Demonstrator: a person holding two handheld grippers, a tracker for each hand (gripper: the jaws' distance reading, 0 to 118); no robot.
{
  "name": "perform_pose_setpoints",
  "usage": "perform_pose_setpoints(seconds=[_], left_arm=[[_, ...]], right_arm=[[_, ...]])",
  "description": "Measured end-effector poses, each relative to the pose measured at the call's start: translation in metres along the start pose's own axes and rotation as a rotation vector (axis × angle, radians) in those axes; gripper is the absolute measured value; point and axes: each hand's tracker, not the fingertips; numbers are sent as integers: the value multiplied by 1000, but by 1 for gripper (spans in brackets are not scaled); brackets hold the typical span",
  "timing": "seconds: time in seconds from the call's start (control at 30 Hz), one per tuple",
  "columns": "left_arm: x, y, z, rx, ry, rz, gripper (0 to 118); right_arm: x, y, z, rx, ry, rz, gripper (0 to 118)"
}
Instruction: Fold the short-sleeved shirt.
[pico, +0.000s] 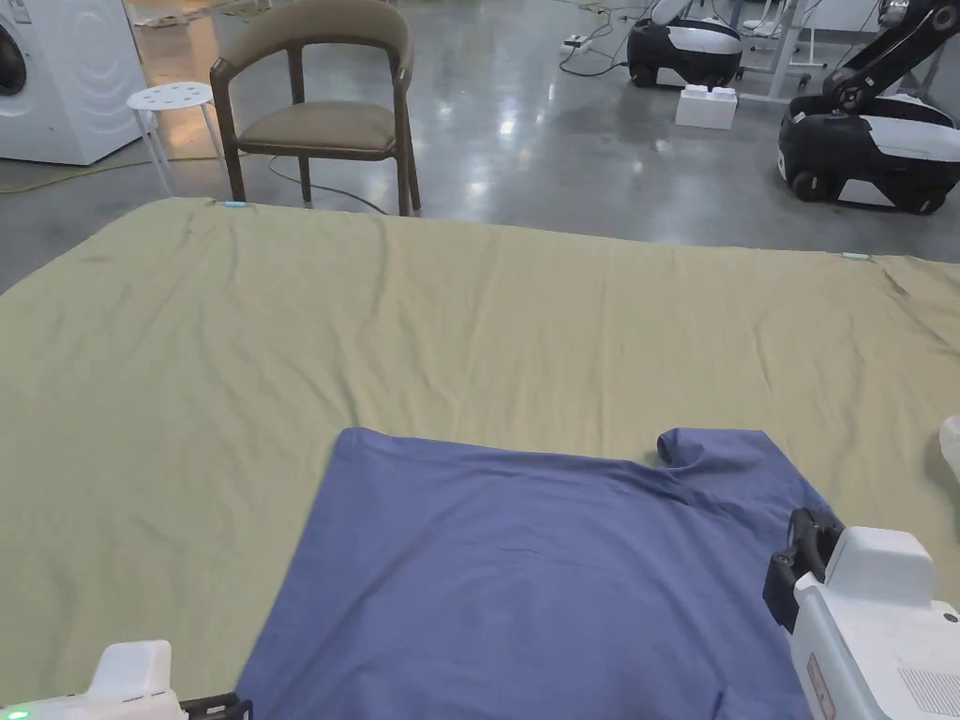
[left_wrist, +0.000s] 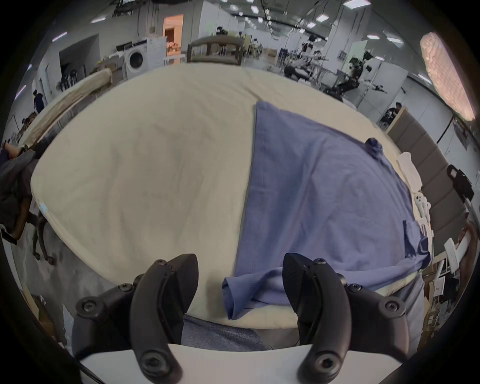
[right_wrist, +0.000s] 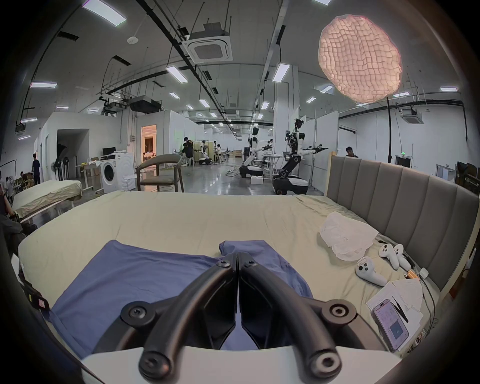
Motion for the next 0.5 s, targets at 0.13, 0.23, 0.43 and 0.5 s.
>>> perform_pose_setpoints(seconds=[0.13,0.23,0.43,0.5], left_arm=[[7,-8,-24,-105,75,-71,64],[13,-10,-23,-72,96,-101,56],[27,-9,-23,-84,74,-190,13],[29,-11,-26,-90,73,-211,5]], right_arm=[[5,-4,3,-22,-7,4,0],[10,-10,5,-34,-13,5,0],[20,-20,9,-68,-20,0,0],[25,-22,14,-78,-25,4,0]])
